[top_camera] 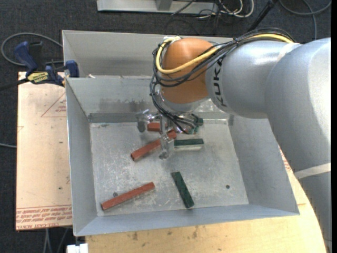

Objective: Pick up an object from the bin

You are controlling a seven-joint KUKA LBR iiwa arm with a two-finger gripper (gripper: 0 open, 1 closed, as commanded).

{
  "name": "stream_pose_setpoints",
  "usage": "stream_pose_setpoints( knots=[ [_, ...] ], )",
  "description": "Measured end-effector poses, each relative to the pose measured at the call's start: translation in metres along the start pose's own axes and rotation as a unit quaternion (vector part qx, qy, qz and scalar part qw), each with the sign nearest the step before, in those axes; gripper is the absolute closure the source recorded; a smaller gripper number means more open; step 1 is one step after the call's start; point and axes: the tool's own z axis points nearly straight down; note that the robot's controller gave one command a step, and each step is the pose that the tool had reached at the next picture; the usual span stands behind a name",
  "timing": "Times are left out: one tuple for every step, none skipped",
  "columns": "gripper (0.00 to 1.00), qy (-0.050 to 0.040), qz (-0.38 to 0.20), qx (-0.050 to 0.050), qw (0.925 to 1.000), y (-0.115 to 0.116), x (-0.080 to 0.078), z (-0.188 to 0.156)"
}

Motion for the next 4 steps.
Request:
stream_pose_setpoints(
  knots=[
    [0.00, 0.0028, -0.001, -0.001, 1.0000, 0.0050, 0.0228, 0.0321],
    [0.00, 0.0007, 0.000, -0.001, 1.0000, 0.0054, 0.0218, 0.0315],
    [1.00, 0.0002, 0.000, 0.000, 1.0000, 0.0049, 0.0211, 0.0299],
    [1.00, 0.0000, 0.001, 0.000, 1.0000, 0.0049, 0.0199, 0.0265]
  ],
)
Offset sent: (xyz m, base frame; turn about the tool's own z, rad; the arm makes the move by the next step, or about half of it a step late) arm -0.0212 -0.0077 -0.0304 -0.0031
